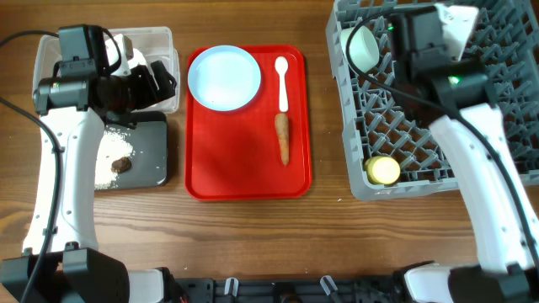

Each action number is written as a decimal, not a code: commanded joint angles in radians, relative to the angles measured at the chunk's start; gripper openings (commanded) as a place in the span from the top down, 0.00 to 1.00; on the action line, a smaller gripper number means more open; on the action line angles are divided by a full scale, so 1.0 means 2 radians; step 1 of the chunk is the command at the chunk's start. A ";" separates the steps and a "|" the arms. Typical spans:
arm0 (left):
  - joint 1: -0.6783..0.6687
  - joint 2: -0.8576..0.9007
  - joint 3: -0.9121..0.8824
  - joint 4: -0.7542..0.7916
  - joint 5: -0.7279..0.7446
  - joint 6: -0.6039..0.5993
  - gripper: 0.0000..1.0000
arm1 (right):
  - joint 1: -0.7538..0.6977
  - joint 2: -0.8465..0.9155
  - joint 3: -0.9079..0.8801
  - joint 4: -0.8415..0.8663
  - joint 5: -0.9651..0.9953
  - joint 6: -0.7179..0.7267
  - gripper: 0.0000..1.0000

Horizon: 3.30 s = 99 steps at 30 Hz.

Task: Sort waste into correct bins and load items into the dishwasher rack
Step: 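Carry the light-blue bowl right and place it in the dish rack, then reach the right gripper to the light-blue plate and grasp its edge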

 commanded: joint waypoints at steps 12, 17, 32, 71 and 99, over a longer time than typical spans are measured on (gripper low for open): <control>0.002 0.002 0.004 0.000 -0.003 0.001 0.00 | 0.010 0.174 -0.003 0.047 0.150 -0.287 0.96; 0.002 0.002 0.004 0.000 -0.003 0.001 0.00 | 0.019 0.184 -0.003 0.103 0.160 -0.332 0.96; 0.002 0.002 0.004 0.000 -0.003 0.001 0.00 | 0.035 0.187 -0.020 0.152 0.134 -0.386 0.96; 0.002 0.002 0.004 0.000 -0.003 0.001 0.00 | 0.148 0.228 -0.049 0.206 0.115 -0.477 0.40; 0.002 0.002 0.004 0.000 -0.003 0.001 0.00 | 0.157 0.130 -0.023 0.255 -0.618 -0.254 0.00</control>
